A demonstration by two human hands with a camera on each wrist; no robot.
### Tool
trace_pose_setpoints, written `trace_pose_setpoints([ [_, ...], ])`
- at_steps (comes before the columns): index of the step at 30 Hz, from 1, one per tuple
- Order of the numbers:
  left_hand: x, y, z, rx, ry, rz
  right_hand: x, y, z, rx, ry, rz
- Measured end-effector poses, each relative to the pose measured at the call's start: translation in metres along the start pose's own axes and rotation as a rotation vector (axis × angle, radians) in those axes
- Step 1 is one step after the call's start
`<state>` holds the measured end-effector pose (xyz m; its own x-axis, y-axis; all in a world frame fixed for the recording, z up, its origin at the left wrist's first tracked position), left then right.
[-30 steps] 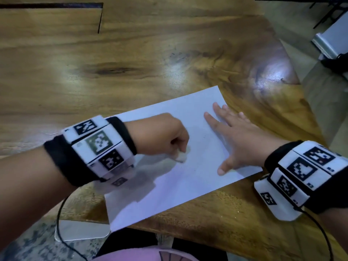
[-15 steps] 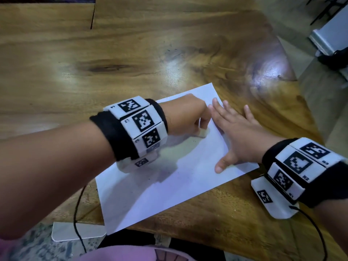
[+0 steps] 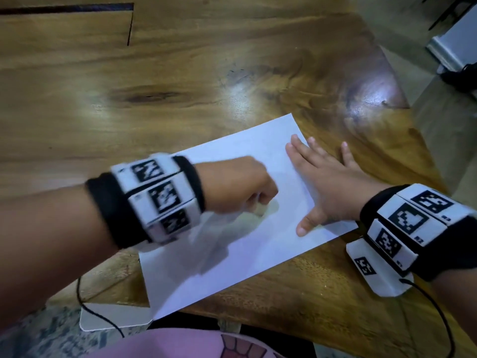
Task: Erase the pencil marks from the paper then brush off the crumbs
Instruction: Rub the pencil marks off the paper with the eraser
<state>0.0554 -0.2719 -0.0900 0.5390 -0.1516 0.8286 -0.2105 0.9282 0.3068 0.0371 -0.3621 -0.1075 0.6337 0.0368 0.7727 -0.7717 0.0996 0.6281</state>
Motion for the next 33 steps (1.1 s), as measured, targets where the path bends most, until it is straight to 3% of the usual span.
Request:
trace_pose_setpoints([
  [3,-0.027,0.028,-0.005,0.011,-0.043,-0.051,-0.002,-0.002,0.001,-0.011,-0.009,-0.013],
  [4,-0.029,0.032,-0.001,-0.042,-0.042,-0.052,-0.002,-0.001,0.001,-0.012,-0.009,-0.017],
  [10,-0.004,0.044,0.008,-0.031,0.126,0.167,-0.001,0.001,0.0,-0.021,-0.005,-0.019],
  [12,-0.02,0.054,0.015,-0.071,0.168,0.075,0.0,0.002,0.0,-0.02,-0.015,-0.023],
  [14,-0.032,0.061,0.01,-0.013,0.267,-0.022,0.0,0.003,0.0,-0.019,-0.022,-0.026],
  [21,0.018,-0.002,0.012,-0.061,0.043,0.17,0.0,0.004,-0.002,-0.017,-0.028,-0.058],
  [28,-0.027,0.026,0.031,-0.145,0.051,-0.057,-0.001,0.003,0.0,-0.024,-0.026,-0.063],
  [30,-0.023,0.021,0.03,-0.141,0.076,-0.065,-0.001,0.004,-0.001,-0.028,-0.021,-0.061],
  [33,0.004,0.001,0.028,-0.127,0.047,0.061,0.0,0.004,-0.001,-0.034,-0.015,-0.071],
])
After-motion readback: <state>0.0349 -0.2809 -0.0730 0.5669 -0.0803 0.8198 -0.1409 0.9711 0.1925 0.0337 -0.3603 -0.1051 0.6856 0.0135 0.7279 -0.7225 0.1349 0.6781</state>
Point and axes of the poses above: each hand's wrist, its own y-axis away from the middle knuckle, its own x-axis out of the back of the hand, z = x × y, the point moved 9 cm from there along -y, towards the middle knuckle, and after that the axes turned 14 degrees about -x, right-handed, at the moved point
